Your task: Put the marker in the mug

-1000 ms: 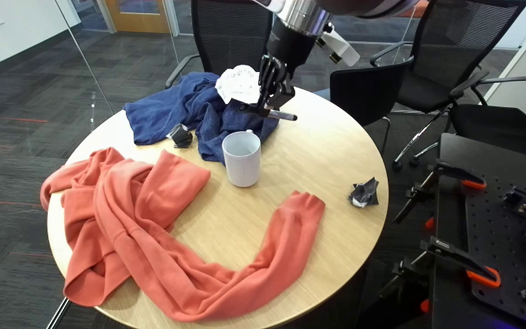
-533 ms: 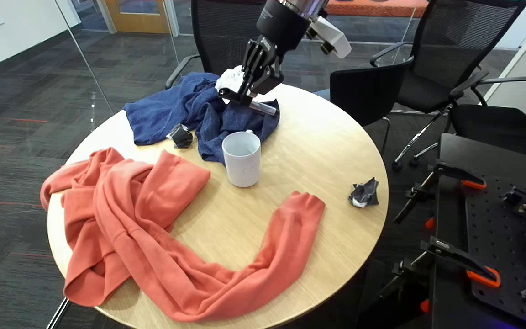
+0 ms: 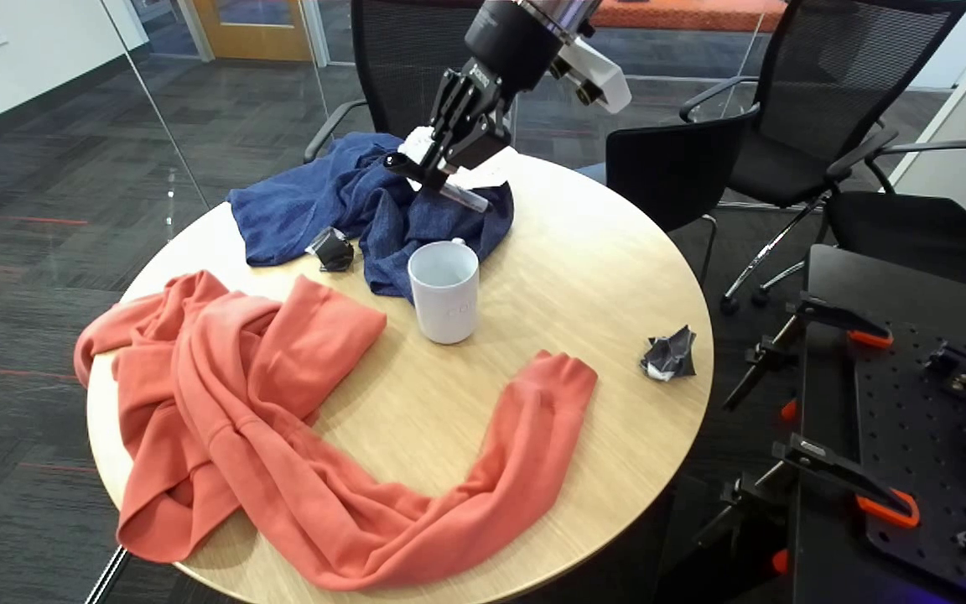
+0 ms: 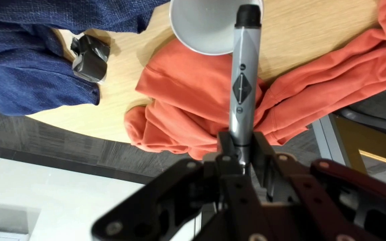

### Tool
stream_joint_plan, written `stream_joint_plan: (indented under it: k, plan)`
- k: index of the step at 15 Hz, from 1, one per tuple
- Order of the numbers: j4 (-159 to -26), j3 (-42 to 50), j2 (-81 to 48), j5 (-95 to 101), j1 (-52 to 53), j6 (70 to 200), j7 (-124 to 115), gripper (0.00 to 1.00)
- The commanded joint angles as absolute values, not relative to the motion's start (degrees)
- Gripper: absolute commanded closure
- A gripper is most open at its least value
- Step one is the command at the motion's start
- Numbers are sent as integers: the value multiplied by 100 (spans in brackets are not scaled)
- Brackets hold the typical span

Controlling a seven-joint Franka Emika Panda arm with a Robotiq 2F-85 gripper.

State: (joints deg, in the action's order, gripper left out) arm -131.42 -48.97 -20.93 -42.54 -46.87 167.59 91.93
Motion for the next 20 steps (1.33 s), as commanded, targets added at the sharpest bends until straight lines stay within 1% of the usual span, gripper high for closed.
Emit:
stream_joint_plan:
  k: [1,10,20]
  plan:
    - [-12974,-5357,-2408,-4659,-5153,16719,9808,95]
    - [-12842,-5919,-3183,-4852,-5803,16695,10613,95]
    - [-12635,-5927,-3985,-4771,-5902,16720,10941,95]
